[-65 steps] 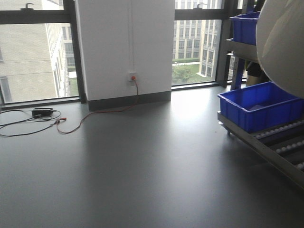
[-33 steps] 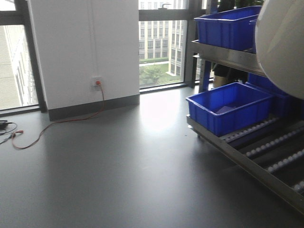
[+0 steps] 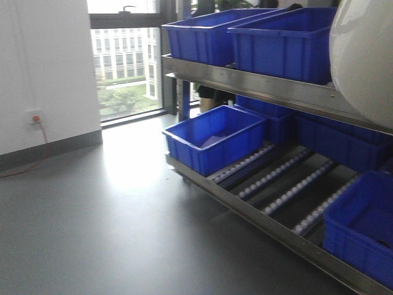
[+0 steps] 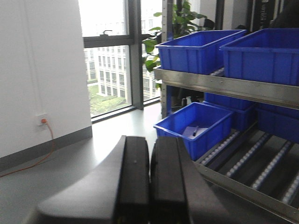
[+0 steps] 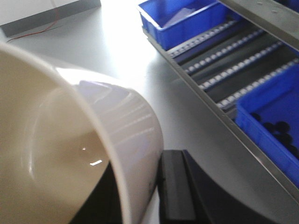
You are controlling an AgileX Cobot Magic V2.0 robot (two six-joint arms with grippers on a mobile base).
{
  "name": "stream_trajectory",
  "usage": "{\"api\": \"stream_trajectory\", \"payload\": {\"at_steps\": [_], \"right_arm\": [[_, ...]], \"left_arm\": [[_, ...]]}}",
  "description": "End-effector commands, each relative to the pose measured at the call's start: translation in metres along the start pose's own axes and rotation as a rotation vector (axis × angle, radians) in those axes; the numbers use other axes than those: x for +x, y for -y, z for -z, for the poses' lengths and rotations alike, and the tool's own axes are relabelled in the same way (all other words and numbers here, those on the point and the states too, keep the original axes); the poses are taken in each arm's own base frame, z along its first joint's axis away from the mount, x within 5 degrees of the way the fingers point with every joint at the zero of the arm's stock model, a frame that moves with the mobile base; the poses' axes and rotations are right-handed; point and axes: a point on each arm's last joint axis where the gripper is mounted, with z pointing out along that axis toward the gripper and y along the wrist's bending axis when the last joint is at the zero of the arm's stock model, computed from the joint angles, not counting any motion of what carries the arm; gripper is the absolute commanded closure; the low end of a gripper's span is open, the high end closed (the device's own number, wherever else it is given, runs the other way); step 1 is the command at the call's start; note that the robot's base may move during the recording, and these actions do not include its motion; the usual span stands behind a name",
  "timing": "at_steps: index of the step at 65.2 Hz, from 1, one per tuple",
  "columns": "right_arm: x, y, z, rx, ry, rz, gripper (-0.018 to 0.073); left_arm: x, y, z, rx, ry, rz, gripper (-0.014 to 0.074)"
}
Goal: Move white bin to right shelf second layer
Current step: 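Approach the roller shelf holding the bin beside its second layer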
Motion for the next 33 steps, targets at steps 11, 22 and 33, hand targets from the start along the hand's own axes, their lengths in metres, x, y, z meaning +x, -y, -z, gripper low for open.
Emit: {"api": "stream_trajectory", "payload": {"at_steps": [11, 22, 33], "right_arm": [[-0.0181, -0.0018, 0.0052, -0.011, 0.129, -0.001, 0.0535], [-0.0181, -0.0018, 0.0052, -0.011, 0.129, -0.001, 0.0535], [-0.0181, -0.0018, 0.0052, -0.011, 0.129, -0.001, 0.0535]], "left_arm": [[0.0026, -0.0004, 0.0005, -0.006, 0.067, 0.013, 0.0512], [0.0026, -0.0004, 0.0005, -0.006, 0.067, 0.013, 0.0512], [0.0026, -0.0004, 0.0005, -0.006, 0.067, 0.013, 0.0512]]}}
